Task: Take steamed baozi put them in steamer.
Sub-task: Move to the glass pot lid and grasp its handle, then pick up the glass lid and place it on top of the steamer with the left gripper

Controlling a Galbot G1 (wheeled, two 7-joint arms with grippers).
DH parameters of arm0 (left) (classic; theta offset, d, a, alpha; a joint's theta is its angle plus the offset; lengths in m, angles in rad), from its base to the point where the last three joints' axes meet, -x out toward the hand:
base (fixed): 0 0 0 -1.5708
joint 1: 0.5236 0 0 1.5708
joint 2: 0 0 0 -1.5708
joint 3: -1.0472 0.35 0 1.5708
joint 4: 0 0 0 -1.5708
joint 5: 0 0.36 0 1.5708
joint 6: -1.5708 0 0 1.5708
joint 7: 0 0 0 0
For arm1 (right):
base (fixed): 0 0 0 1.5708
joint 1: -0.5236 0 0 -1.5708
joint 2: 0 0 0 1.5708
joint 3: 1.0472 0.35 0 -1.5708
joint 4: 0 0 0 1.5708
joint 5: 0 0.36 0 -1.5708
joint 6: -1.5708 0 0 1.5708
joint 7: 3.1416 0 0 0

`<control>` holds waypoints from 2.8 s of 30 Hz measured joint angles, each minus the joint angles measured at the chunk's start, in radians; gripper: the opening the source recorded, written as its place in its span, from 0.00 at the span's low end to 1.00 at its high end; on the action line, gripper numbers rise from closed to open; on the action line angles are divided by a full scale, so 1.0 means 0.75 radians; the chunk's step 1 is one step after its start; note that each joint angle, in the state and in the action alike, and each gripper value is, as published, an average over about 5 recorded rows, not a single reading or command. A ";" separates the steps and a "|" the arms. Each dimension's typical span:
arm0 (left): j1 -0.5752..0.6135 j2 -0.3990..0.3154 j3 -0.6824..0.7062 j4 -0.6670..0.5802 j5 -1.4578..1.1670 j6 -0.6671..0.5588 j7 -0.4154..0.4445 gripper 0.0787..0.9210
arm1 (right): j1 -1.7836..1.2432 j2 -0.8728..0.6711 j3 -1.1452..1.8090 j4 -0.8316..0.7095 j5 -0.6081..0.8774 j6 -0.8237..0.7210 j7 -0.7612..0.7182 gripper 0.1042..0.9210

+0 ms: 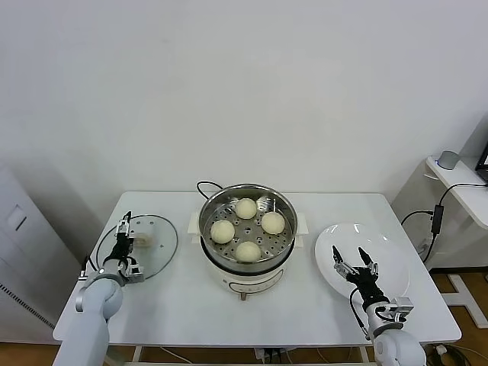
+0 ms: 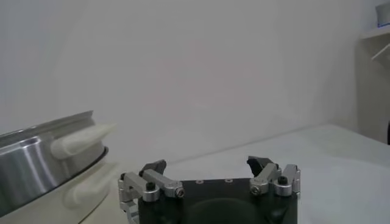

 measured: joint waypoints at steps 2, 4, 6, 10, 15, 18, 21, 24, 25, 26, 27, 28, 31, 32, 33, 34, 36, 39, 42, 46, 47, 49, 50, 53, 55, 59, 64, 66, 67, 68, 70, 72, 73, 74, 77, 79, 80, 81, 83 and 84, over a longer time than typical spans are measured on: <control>-0.010 -0.004 0.001 0.017 -0.002 -0.001 -0.004 0.88 | 0.000 0.000 0.001 -0.002 0.000 0.001 0.000 0.88; -0.020 -0.006 0.000 0.033 -0.002 -0.003 -0.008 0.88 | -0.001 0.000 0.001 -0.004 0.000 0.002 0.000 0.88; -0.029 -0.006 -0.001 0.050 -0.004 -0.004 -0.012 0.88 | -0.002 0.001 0.001 -0.006 0.000 0.004 0.000 0.88; -0.036 -0.004 -0.004 0.079 -0.015 -0.002 -0.022 0.87 | -0.003 0.001 0.000 -0.011 -0.001 0.007 0.000 0.88; -0.033 -0.004 -0.007 0.104 -0.029 -0.004 -0.029 0.73 | -0.002 0.000 0.000 -0.015 -0.002 0.010 0.000 0.88; -0.031 -0.003 -0.008 0.119 -0.036 -0.006 -0.032 0.63 | -0.002 -0.001 0.000 -0.018 -0.002 0.011 0.000 0.88; -0.033 -0.003 -0.011 0.134 -0.041 -0.008 -0.034 0.53 | -0.002 -0.001 0.000 -0.019 -0.004 0.011 0.000 0.88; -0.037 0.000 -0.014 0.145 -0.047 -0.009 -0.034 0.43 | -0.002 0.001 0.000 -0.018 -0.007 0.011 0.000 0.88; -0.038 0.001 -0.014 0.149 -0.048 -0.009 -0.034 0.38 | -0.002 0.001 0.000 -0.018 -0.008 0.011 0.000 0.88; -0.039 0.002 -0.014 0.152 -0.049 -0.010 -0.034 0.35 | -0.002 0.002 0.000 -0.017 -0.009 0.011 0.000 0.88; -0.040 0.003 -0.015 0.156 -0.050 -0.010 -0.034 0.32 | -0.002 0.002 0.000 -0.017 -0.010 0.011 0.000 0.88; -0.040 0.004 -0.015 0.159 -0.051 -0.011 -0.034 0.28 | -0.002 0.003 0.000 -0.017 -0.011 0.011 0.000 0.88; -0.041 0.004 -0.019 0.164 -0.055 -0.012 -0.036 0.18 | -0.002 0.006 0.000 -0.015 -0.015 0.011 0.000 0.88; -0.041 0.004 -0.021 0.163 -0.057 -0.012 -0.037 0.15 | -0.002 0.007 0.000 -0.014 -0.016 0.011 0.000 0.88; -0.040 0.004 -0.022 0.161 -0.059 -0.012 -0.038 0.12 | -0.002 0.007 0.000 -0.013 -0.017 0.011 0.000 0.88; -0.038 0.004 -0.023 0.158 -0.061 -0.011 -0.038 0.10 | -0.002 0.008 0.000 -0.013 -0.018 0.011 0.000 0.88; -0.032 0.004 -0.026 0.149 -0.066 -0.006 -0.036 0.08 | -0.003 0.008 0.000 -0.011 -0.020 0.011 0.000 0.88; -0.020 0.007 -0.030 0.126 -0.075 0.006 -0.026 0.08 | -0.005 0.009 -0.001 -0.008 -0.021 0.011 -0.001 0.88; -0.004 0.010 -0.034 0.086 -0.090 0.025 -0.012 0.08 | -0.007 0.010 -0.001 -0.001 -0.022 0.011 -0.002 0.88; 0.033 0.009 -0.039 -0.014 -0.125 0.076 0.021 0.07 | -0.010 0.010 0.002 0.011 -0.021 0.010 -0.002 0.88; 0.045 0.007 -0.040 -0.047 -0.133 0.094 0.031 0.07 | -0.010 0.010 0.002 0.014 -0.021 0.009 -0.002 0.88; 0.073 0.001 -0.041 -0.121 -0.145 0.138 0.052 0.07 | -0.011 0.010 0.003 0.020 -0.020 0.009 -0.002 0.88; 0.088 -0.003 -0.041 -0.161 -0.149 0.163 0.062 0.07 | -0.012 0.010 0.004 0.023 -0.019 0.008 -0.002 0.88; 0.136 -0.016 -0.039 -0.279 -0.156 0.250 0.093 0.07 | -0.016 0.012 0.004 0.031 -0.016 0.009 -0.002 0.88; 0.168 -0.025 -0.035 -0.357 -0.155 0.317 0.117 0.07 | -0.020 0.012 0.004 0.037 -0.014 0.010 -0.003 0.88; 0.238 -0.037 -0.020 -0.521 -0.132 0.475 0.187 0.07 | -0.029 0.012 0.004 0.047 -0.008 0.011 -0.003 0.88; 0.298 -0.066 0.015 -0.736 -0.040 0.674 0.302 0.07 | -0.041 0.005 0.004 0.059 0.002 0.012 -0.003 0.88; 0.309 -0.083 0.037 -0.816 0.019 0.735 0.353 0.07 | -0.046 0.000 0.004 0.063 0.005 0.013 -0.003 0.88; 0.314 -0.092 0.050 -0.853 0.051 0.762 0.378 0.07 | -0.047 -0.001 0.004 0.064 0.007 0.013 -0.003 0.88; 0.317 -0.103 0.064 -0.888 0.083 0.787 0.403 0.07 | -0.048 -0.003 0.004 0.066 0.007 0.014 -0.003 0.88; 0.321 -0.125 0.095 -0.952 0.144 0.829 0.450 0.07 | -0.051 -0.004 0.004 0.070 0.008 0.014 -0.002 0.88; 0.323 -0.151 0.130 -1.004 0.202 0.865 0.491 0.07 | -0.055 -0.005 0.005 0.075 0.009 0.014 -0.002 0.88; 0.323 -0.165 0.148 -1.025 0.229 0.881 0.510 0.07 | -0.057 -0.005 0.006 0.077 0.009 0.014 -0.002 0.88; 0.323 -0.179 0.167 -1.043 0.256 0.895 0.526 0.07 | -0.060 -0.005 0.007 0.080 0.009 0.013 -0.002 0.88; 0.319 -0.226 0.230 -1.086 0.331 0.932 0.572 0.07 | -0.069 -0.006 0.014 0.087 0.009 0.012 -0.003 0.88; 0.312 -0.260 0.274 -1.106 0.376 0.951 0.601 0.07 | -0.077 -0.008 0.019 0.091 0.009 0.013 -0.003 0.88; 0.307 -0.277 0.298 -1.113 0.397 0.959 0.614 0.07 | -0.080 -0.009 0.022 0.092 0.009 0.013 -0.004 0.88; 0.301 -0.294 0.321 -1.118 0.417 0.967 0.626 0.07 | -0.084 -0.009 0.025 0.093 0.009 0.014 -0.004 0.88; 0.285 -0.329 0.367 -1.124 0.453 0.979 0.646 0.07 | -0.091 -0.010 0.031 0.094 0.009 0.015 -0.006 0.88; 0.275 -0.345 0.389 -1.125 0.468 0.982 0.655 0.07 | -0.094 -0.010 0.034 0.095 0.009 0.016 -0.006 0.88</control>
